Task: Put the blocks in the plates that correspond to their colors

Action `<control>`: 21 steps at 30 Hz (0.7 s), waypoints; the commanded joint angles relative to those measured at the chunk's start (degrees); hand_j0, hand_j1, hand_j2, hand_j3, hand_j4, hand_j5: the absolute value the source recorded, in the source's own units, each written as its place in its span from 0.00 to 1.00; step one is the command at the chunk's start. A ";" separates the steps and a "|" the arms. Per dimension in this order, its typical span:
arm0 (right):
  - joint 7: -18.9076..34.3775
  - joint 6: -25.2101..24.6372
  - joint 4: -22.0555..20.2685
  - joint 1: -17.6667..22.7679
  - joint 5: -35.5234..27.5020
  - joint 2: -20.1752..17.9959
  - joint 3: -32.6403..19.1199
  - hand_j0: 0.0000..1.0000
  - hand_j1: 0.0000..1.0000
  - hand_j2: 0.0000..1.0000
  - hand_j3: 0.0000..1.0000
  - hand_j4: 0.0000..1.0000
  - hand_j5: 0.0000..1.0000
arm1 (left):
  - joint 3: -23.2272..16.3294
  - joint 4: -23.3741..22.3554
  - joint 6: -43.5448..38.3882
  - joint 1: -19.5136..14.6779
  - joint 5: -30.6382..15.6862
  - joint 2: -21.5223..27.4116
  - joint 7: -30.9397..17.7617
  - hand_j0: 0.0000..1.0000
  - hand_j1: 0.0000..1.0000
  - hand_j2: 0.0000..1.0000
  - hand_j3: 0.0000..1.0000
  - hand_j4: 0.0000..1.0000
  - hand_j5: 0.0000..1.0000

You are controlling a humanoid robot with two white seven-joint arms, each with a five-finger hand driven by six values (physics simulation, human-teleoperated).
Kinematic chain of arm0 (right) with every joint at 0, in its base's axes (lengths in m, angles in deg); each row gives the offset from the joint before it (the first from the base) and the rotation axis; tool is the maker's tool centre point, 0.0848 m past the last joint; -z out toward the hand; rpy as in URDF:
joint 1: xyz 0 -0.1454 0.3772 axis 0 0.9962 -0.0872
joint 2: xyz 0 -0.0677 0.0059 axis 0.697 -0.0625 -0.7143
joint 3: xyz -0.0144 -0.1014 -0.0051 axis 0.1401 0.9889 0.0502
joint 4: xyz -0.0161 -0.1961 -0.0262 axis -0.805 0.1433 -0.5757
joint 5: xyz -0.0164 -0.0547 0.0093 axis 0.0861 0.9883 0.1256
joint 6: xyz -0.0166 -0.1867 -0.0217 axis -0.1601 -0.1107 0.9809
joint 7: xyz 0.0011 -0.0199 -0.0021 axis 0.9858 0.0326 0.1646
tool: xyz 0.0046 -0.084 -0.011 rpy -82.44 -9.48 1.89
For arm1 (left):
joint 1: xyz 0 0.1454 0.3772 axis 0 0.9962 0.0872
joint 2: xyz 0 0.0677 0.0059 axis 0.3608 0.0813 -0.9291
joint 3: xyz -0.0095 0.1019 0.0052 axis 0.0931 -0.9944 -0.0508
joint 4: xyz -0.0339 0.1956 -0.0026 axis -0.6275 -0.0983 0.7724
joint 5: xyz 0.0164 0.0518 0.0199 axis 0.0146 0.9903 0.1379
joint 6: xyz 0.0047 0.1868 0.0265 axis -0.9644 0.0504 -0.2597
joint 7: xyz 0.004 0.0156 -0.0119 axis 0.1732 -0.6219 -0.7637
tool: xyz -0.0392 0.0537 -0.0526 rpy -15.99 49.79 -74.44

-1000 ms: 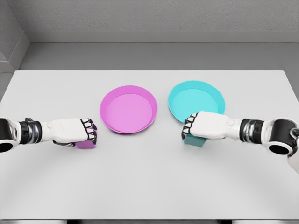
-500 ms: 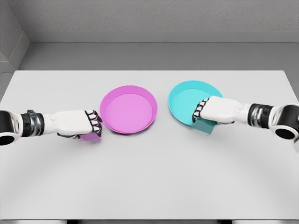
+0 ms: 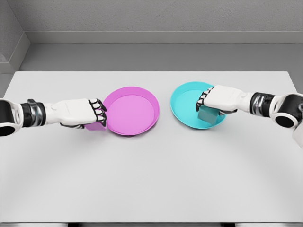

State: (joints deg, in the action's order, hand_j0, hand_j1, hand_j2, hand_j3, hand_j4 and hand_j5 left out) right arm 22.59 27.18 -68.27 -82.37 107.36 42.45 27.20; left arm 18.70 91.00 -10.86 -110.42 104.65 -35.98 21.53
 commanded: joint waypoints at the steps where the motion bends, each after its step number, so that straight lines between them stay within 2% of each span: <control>1: 0.07 -0.10 2.66 0.00 -0.17 1.47 0.05 0.59 0.59 0.59 0.59 0.59 0.59 | -0.04 -0.79 -0.08 -0.09 -0.32 -0.91 -0.10 0.57 0.57 0.57 0.57 0.57 0.57; 4: 0.07 -0.10 3.62 -0.70 -0.09 1.83 0.05 0.59 0.59 0.59 0.59 0.59 0.59 | -0.05 -1.67 -0.08 -0.70 -0.32 -2.93 -0.10 0.57 0.57 0.57 0.57 0.57 0.57; 9: 0.07 -0.10 7.84 -3.16 0.18 4.37 0.14 0.59 0.59 0.59 0.59 0.59 0.59 | -0.13 -2.98 -0.08 -2.20 -0.23 -4.69 -0.45 0.57 0.57 0.57 0.57 0.57 0.57; 13: 0.07 -0.10 10.48 -4.75 0.27 5.78 0.14 0.63 0.63 0.63 0.63 0.63 0.63 | -0.22 -4.57 -0.08 -3.16 -0.05 -6.10 -0.45 0.57 0.57 0.57 0.57 0.57 0.57; 14: 0.07 -0.10 11.36 -5.01 0.27 6.22 0.05 0.72 0.72 0.72 0.72 0.72 0.72 | -0.13 -4.66 -0.08 -3.43 -0.05 -6.18 -0.45 0.57 0.57 0.57 0.57 0.57 0.57; 16: 0.07 -0.10 12.15 -5.27 0.27 6.66 0.05 0.97 0.97 0.97 0.97 0.97 0.97 | -0.22 -4.74 -0.08 -3.95 -0.05 -6.27 -0.45 0.57 0.57 0.57 0.57 0.57 0.57; 21: -0.11 -0.10 12.85 -5.36 0.27 6.66 -0.13 1.00 1.00 1.00 1.00 1.00 1.00 | -0.22 -6.76 -0.08 -5.36 0.03 -8.12 -0.45 0.57 0.57 0.57 0.57 0.57 0.57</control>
State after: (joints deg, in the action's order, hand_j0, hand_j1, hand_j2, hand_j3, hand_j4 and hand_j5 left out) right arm 22.58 27.20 -55.96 -87.74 107.91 49.00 27.21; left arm 18.44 84.98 -10.84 -116.05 105.13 -43.52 21.17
